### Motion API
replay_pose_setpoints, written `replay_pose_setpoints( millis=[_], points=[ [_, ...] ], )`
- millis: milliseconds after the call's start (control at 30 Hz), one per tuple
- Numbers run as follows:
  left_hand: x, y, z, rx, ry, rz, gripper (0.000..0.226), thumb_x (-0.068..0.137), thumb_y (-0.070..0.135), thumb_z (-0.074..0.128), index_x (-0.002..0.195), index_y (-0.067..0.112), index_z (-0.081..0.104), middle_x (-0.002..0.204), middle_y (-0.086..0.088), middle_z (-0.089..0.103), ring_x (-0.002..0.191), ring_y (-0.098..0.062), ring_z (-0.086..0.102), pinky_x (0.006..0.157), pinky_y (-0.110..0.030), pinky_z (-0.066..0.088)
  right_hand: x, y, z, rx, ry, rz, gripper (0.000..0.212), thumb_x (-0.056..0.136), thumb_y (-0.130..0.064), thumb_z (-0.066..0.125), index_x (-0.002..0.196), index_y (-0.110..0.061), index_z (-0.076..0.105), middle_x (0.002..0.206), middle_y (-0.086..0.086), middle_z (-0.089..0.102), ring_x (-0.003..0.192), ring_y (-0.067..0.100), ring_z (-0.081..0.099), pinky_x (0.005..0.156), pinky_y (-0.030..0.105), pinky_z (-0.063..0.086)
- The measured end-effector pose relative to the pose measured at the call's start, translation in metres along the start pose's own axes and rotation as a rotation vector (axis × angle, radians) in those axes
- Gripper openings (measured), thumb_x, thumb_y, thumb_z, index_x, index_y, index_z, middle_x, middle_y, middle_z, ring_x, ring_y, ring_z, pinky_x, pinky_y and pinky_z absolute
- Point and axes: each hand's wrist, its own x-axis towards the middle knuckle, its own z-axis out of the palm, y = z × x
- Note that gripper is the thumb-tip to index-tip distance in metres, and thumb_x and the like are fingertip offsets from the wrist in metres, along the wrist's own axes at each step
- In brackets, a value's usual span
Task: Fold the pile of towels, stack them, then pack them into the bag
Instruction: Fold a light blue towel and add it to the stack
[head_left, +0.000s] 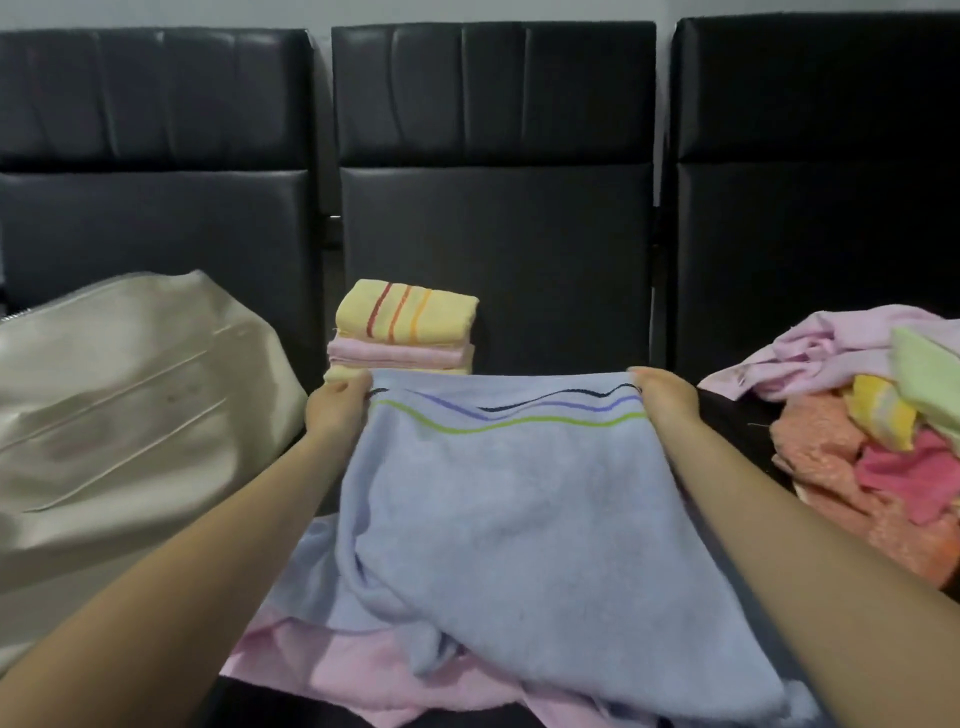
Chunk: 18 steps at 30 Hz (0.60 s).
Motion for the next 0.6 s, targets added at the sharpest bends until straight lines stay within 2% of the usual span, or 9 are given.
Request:
replay_pose_setpoints(
  millis=[67,100,167,233,300,367,433,533,600],
  points=[
    [0.009,-0.010,-0.002,-0.036,-0.031,-0.046,0.024,0.096,0.021,0.053,0.090,0.002,0.066,0.073,-0.009,0.056,0.065,-0.022,0.050,0.052,-0.026,0.039,0.003,0.003,0.007,-0.051,-0.020,-0.016,0.023,0.096,-0.005,0.045,0.088,-0.010,0.065,0.106,0.007,0.059,0.099,0.024,0.052,0.083,0.024,0.042],
    [0.008,-0.015,-0.003,-0.057,-0.066,-0.108,0.022,0.096,0.017,0.052,0.089,0.000,0.064,0.069,-0.008,0.053,0.059,-0.021,0.048,0.047,-0.023,0.040,0.002,0.006,0.008,-0.107,-0.055,0.010,0.021,0.095,-0.008,0.046,0.081,-0.013,0.060,0.101,0.008,0.059,0.098,0.025,0.051,0.086,0.028,0.040],
    [0.003,-0.022,-0.008,-0.122,-0.147,-0.203,0.020,0.097,0.012,0.048,0.081,0.006,0.058,0.069,-0.007,0.053,0.055,-0.021,0.049,0.042,-0.020,0.043,-0.005,0.007,0.006,0.001,-0.077,0.075,0.015,0.093,-0.016,0.054,0.078,-0.012,0.055,0.095,0.009,0.061,0.095,0.025,0.055,0.090,0.034,0.044],
    [0.000,-0.025,-0.015,-0.114,-0.187,-0.194,0.018,0.095,0.013,0.049,0.083,0.006,0.060,0.068,-0.010,0.056,0.058,-0.023,0.053,0.056,-0.030,0.053,-0.016,0.004,-0.003,0.125,-0.089,0.103,0.014,0.091,-0.015,0.057,0.088,-0.002,0.060,0.087,0.016,0.062,0.083,0.027,0.058,0.083,0.038,0.048],
    [-0.008,-0.022,-0.022,-0.027,-0.185,-0.130,0.022,0.093,0.015,0.050,0.081,0.003,0.064,0.067,-0.021,0.060,0.061,-0.023,0.054,0.075,-0.041,0.056,-0.031,0.001,-0.016,0.166,-0.107,0.117,0.026,0.087,-0.013,0.057,0.100,0.009,0.060,0.082,0.027,0.061,0.073,0.026,0.055,0.070,0.035,0.044],
    [-0.031,-0.017,-0.030,0.068,-0.219,-0.050,0.031,0.097,0.013,0.048,0.066,0.012,0.055,0.048,-0.008,0.057,0.051,-0.016,0.047,0.057,-0.029,0.050,-0.052,0.000,-0.031,0.188,-0.133,0.137,0.015,0.088,-0.010,0.054,0.083,0.004,0.057,0.057,0.020,0.052,0.051,0.018,0.045,0.052,0.025,0.036],
    [-0.050,-0.017,-0.036,0.097,-0.240,-0.010,0.036,0.098,0.009,0.046,0.063,0.014,0.048,0.037,0.007,0.047,0.044,-0.011,0.042,0.043,-0.021,0.035,-0.067,0.003,-0.043,0.273,-0.149,0.171,0.027,0.091,-0.007,0.050,0.067,-0.012,0.041,0.041,0.000,0.033,0.037,0.012,0.032,0.042,0.020,0.033],
    [-0.067,-0.021,-0.053,-0.007,-0.265,-0.051,0.034,0.097,0.008,0.047,0.064,0.013,0.045,0.057,-0.006,0.045,0.053,-0.018,0.041,0.049,-0.026,0.033,-0.086,0.004,-0.057,0.465,-0.202,0.232,0.023,0.091,-0.004,0.049,0.070,-0.011,0.043,0.048,0.003,0.044,0.053,0.017,0.047,0.068,0.029,0.050],
    [-0.078,-0.020,-0.064,-0.049,-0.284,-0.139,0.028,0.097,0.013,0.049,0.069,0.012,0.051,0.065,-0.010,0.050,0.057,-0.022,0.043,0.055,-0.029,0.036,-0.099,0.002,-0.068,0.516,-0.236,0.293,0.019,0.093,-0.005,0.050,0.075,-0.006,0.045,0.064,0.010,0.053,0.063,0.019,0.052,0.064,0.028,0.050]
  ],
)
